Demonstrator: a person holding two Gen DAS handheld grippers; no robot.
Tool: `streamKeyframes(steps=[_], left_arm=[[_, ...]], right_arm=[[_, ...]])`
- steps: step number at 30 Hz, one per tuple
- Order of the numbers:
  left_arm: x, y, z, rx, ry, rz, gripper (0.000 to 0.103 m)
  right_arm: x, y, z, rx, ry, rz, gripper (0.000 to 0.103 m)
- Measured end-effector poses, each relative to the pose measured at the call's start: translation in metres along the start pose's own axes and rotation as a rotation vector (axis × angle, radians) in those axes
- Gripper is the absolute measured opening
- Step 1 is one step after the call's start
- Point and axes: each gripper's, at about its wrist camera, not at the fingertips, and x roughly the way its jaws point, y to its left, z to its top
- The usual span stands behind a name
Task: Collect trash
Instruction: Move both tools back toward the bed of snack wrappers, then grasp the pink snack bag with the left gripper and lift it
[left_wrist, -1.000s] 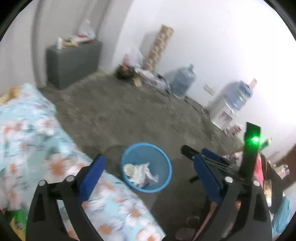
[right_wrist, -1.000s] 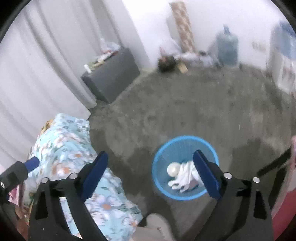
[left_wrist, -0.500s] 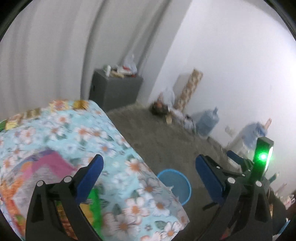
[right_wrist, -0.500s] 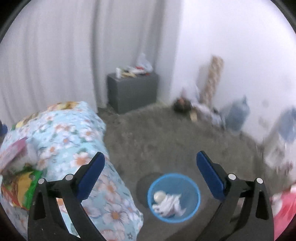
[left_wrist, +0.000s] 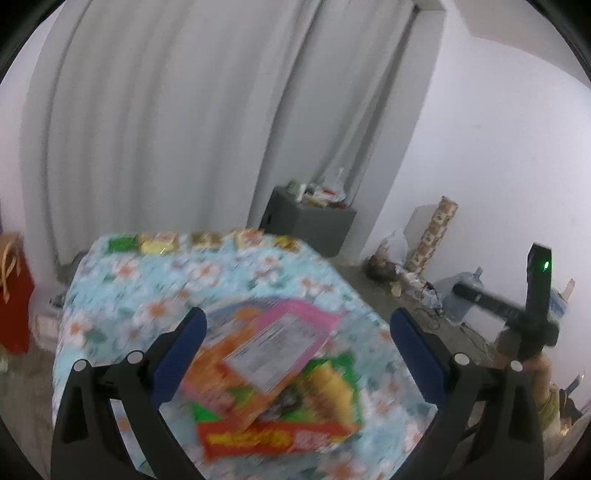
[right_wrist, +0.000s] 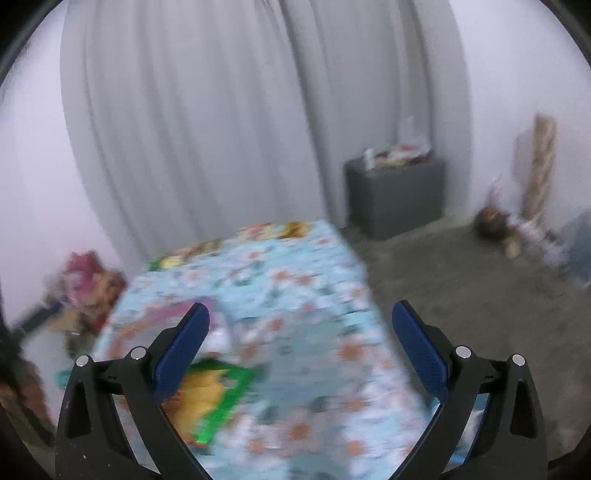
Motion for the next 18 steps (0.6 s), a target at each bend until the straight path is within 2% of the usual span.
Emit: streamKeyframes(steps=[5,10,15,18], left_arm=[[-0.001,0.025,-0.019,-0.054,0.024,-0.004,0.097],[0.001,0.039,-0.027,-0.045,0.021,0.017,0.097],[0.009,0.034,-0.032,0.013,0.029,0.009,0.097],[0.015,0.020,-0.037,0.104,0.024,0.014,0.097]], right_arm=[[0.017,0.021,0.002,0.086,0.078,0.149,0.095],[0.039,0.039,-0.004,0.157,0.178,0.276,0.094],[0.059,0.050,-0.014,0.224,0.266,0.342,0.087],[0.073,0.050,-0.024,0.305,0.330,0.398,0.080]])
